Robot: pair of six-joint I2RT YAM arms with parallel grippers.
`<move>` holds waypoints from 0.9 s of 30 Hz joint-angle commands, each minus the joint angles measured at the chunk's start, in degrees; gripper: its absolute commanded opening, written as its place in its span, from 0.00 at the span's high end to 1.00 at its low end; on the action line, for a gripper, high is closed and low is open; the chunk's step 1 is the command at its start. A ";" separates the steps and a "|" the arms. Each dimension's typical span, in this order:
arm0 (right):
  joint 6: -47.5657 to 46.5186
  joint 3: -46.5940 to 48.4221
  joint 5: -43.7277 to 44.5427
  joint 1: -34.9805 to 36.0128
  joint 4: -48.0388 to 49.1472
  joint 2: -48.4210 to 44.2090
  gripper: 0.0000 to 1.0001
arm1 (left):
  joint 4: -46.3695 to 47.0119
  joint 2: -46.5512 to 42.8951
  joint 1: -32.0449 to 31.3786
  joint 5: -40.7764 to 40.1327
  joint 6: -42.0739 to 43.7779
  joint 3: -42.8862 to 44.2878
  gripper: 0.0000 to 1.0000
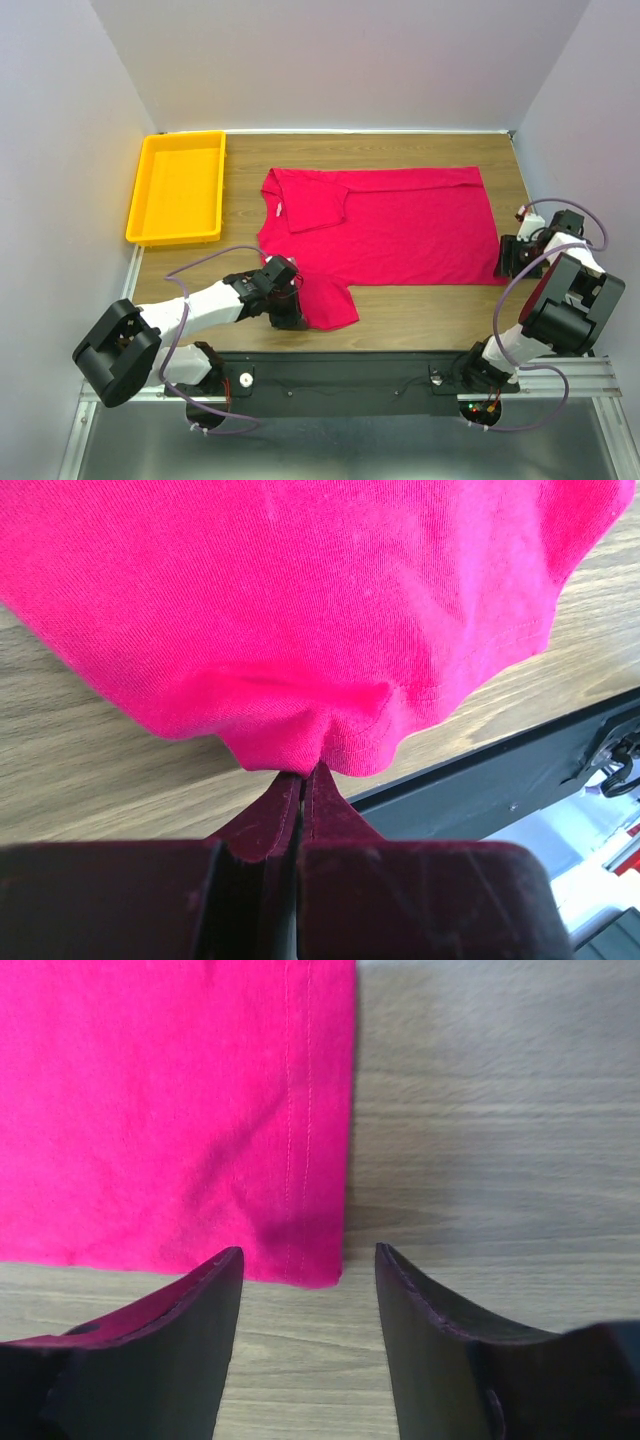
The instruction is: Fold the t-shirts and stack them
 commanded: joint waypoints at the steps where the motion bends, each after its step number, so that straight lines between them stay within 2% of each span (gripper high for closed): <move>1: -0.78 -0.47 0.89 -0.33 1.83 -0.23 0.44 | -0.99 -0.32 -0.04 0.33 1.70 -0.67 1.00; 9: 1.07 0.32 1.07 -0.41 3.85 3.02 0.58 | -2.66 -0.41 -0.03 -0.11 2.66 0.83 1.00; 20: 0.45 -3.01 1.77 -0.59 3.59 1.98 0.62 | -2.58 0.64 -0.03 0.06 3.19 1.62 1.00; 27: 0.19 -5.39 1.34 -0.59 2.45 0.03 0.72 | -2.58 0.29 -0.03 -0.11 3.36 1.88 1.00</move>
